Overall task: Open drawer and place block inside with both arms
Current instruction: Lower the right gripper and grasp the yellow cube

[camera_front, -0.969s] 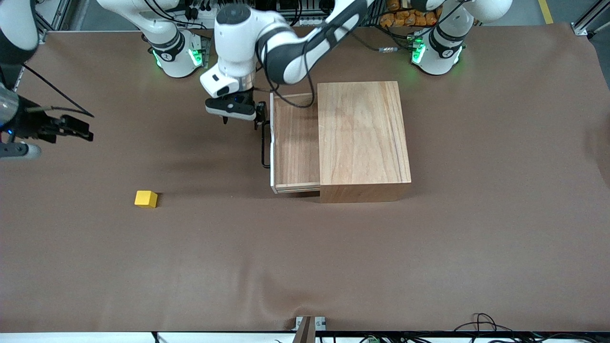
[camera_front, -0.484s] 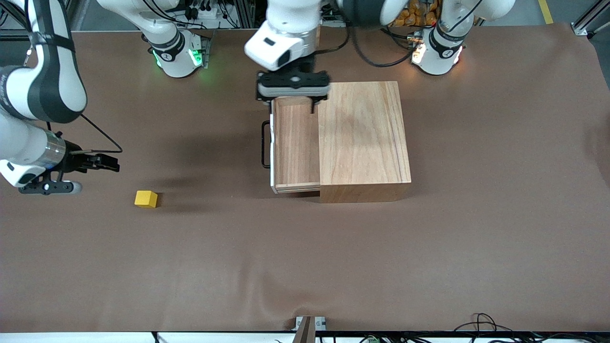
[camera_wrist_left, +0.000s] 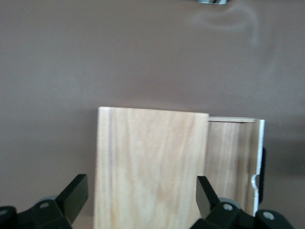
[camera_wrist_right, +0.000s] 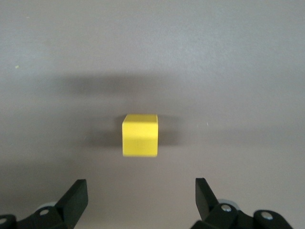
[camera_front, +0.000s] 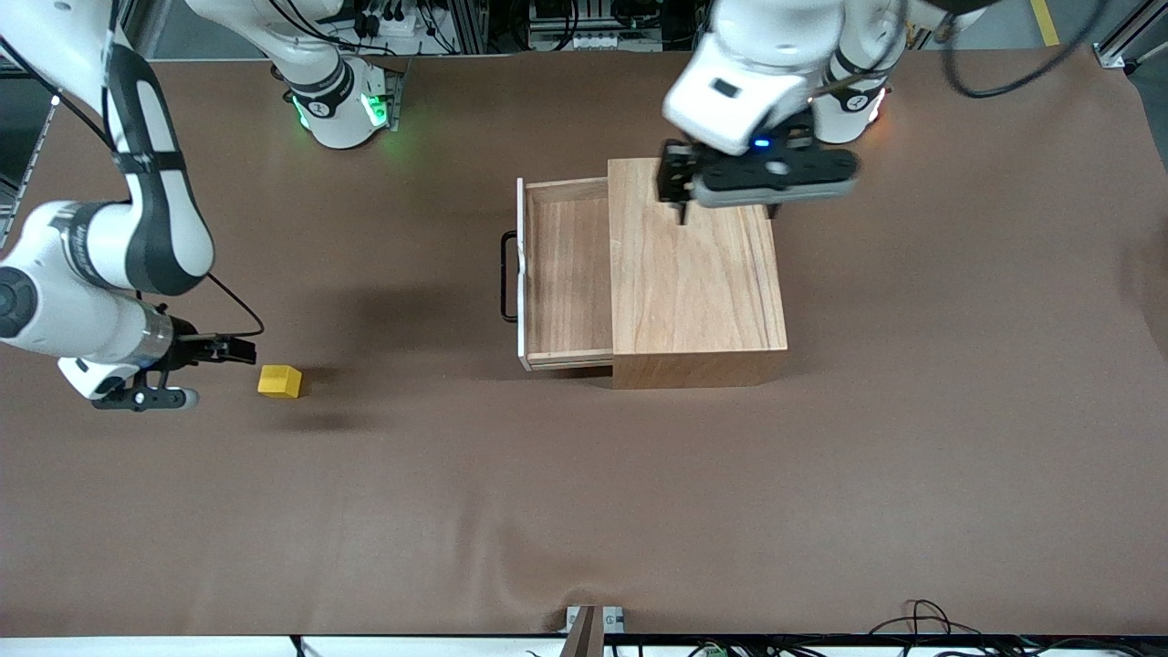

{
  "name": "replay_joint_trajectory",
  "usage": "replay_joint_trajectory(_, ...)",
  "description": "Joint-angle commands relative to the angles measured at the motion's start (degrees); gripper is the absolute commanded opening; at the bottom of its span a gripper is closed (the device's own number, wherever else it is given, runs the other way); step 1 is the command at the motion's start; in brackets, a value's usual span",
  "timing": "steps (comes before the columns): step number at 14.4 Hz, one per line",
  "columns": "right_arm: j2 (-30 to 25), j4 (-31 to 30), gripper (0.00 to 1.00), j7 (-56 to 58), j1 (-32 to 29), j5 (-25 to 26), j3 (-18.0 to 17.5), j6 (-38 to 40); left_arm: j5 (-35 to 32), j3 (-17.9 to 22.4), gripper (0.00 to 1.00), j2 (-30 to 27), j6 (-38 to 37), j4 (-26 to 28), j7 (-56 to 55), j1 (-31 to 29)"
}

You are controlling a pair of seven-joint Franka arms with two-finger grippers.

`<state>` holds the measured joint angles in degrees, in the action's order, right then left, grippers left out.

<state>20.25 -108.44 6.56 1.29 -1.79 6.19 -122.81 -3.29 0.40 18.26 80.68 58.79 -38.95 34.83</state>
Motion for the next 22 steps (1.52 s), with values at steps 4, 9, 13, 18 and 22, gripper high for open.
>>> replay_joint_trajectory(4,4.52,-8.28,1.00,6.09,-0.94,-0.75,-0.56,-20.41,1.35,-0.66,1.00,-6.47,-1.58,9.39,7.47,-10.03)
replay_joint_trajectory(9,9.02,-8.01,1.00,6.10,-0.50,-6.27,-1.09,-24.49,1.35,-0.66,1.00,-13.41,-1.32,17.92,15.99,-19.87)
replay_joint_trajectory(13,9.73,-8.01,1.00,5.75,-0.59,-6.47,-1.09,-23.80,2.66,-0.66,1.00,-19.39,-0.26,24.17,22.67,-26.72)
replay_joint_trajectory(18,9.64,-6.87,0.16,6.36,-0.67,-6.47,-1.09,-22.04,4.52,-0.31,1.00,-25.37,-0.79,31.63,31.66,-34.30)
replay_joint_trajectory(22,7.62,-6.09,0.13,8.38,-0.59,-6.47,-1.09,-16.88,4.26,-0.40,1.00,-27.66,-0.79,33.58,31.75,-35.44)
